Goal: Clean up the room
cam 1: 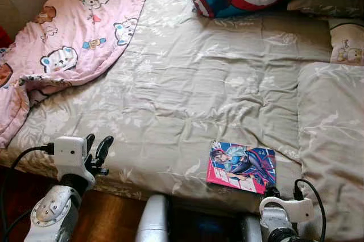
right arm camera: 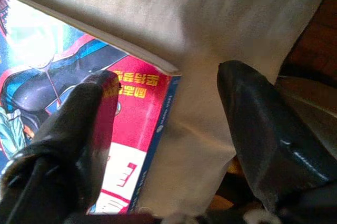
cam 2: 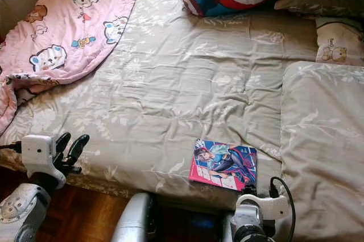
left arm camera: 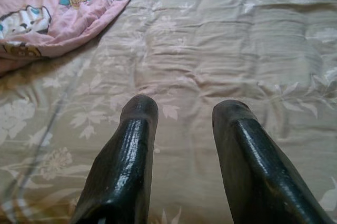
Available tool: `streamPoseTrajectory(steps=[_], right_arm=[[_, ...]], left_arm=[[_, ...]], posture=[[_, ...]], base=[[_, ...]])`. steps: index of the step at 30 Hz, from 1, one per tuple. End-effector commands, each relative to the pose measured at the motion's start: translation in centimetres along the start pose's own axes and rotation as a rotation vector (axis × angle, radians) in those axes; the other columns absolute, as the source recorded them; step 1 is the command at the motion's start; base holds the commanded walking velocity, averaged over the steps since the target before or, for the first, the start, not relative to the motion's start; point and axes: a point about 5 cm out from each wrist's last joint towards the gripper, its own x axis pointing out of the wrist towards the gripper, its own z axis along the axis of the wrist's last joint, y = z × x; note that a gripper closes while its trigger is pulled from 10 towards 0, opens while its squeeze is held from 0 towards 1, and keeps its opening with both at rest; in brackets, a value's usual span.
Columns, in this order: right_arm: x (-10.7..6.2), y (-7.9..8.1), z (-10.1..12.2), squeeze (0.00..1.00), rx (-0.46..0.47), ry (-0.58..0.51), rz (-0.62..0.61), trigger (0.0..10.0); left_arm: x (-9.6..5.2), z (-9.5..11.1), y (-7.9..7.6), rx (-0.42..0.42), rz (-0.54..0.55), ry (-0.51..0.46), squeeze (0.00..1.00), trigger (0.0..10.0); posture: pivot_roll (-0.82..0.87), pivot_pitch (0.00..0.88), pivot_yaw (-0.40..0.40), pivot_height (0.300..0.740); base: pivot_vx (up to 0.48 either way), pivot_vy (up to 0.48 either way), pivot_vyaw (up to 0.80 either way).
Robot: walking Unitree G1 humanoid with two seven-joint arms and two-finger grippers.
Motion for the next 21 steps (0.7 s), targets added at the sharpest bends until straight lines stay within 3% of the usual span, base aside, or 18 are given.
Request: streamPoseTrajectory(steps=[1, 2, 3, 14, 21], right_arm=[[-0.3, -1.1, -0.7, 0.48, 0.0, 0.017, -0.042, 10.0], [-0.3, -1.2, -0.6, 0.34, -0.001, 0.016, -0.043, 10.0], [-0.3, -1.1, -0.6, 0.0, -0.006, 0.014, -0.043, 10.0], [-0.1, -0.8, 0.1, 0.0, -0.072, -0.001, -0.005, 10.0], [0.0, -1.0, 0.9, 0.0, -0.041, -0.037, -0.017, 10.0]], left_arm=[[-0.2, -0.4, 0.5, 0.019, 0.026, 0.014, 0.0, 10.0], [-0.1, -0.4, 0.5, 0.019, 0.026, 0.012, 0.0, 10.0], [0.0, -0.4, 0.5, 0.017, 0.026, 0.01, 0.0, 10.0], [1.5, -0.8, -0.2, -0.011, 0.027, -0.018, 0.0, 10.0], [2.8, -1.3, -0.9, -0.015, 0.016, -0.033, 0.0, 10.0]], posture=[[0.24, 0.23, 0.098, 0.657], [0.24, 0.23, 0.098, 0.657], [0.23, 0.224, 0.094, 0.657], [0.18, 0.181, 0.059, 0.657], [0.13, 0.132, 0.033, 0.657]], base=[[0.0, 0.0, 0.0], [0.0, 0.0, 0.0], [0.0, 0.0, 0.0], [0.0, 0.0, 0.0], [0.0, 0.0, 0.0]])
